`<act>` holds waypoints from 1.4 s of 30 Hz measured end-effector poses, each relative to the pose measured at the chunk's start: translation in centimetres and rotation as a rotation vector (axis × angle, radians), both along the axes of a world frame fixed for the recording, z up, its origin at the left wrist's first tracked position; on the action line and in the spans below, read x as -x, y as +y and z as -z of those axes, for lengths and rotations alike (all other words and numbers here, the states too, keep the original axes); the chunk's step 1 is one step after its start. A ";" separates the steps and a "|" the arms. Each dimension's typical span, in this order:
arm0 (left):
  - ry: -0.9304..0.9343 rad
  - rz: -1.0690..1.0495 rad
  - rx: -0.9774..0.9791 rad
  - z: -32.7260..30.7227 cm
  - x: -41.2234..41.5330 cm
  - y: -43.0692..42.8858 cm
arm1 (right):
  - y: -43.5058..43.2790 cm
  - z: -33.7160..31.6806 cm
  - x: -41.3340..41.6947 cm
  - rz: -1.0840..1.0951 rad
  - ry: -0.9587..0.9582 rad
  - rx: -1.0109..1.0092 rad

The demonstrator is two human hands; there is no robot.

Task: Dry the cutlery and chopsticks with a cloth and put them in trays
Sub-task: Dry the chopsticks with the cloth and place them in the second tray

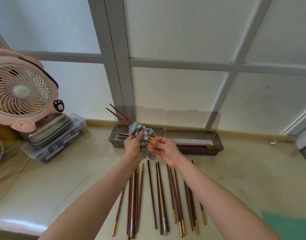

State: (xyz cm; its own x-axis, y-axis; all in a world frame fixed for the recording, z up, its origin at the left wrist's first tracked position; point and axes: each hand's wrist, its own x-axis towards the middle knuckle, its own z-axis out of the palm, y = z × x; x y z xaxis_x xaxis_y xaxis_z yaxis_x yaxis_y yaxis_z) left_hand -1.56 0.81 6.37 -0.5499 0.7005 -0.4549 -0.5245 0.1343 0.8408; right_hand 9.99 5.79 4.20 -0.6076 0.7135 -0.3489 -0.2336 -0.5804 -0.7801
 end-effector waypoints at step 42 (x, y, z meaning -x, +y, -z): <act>0.094 -0.156 0.120 0.5 3.3 -2.3 | 8.4 8.7 -8.4 -0.146 -1.228 -1.182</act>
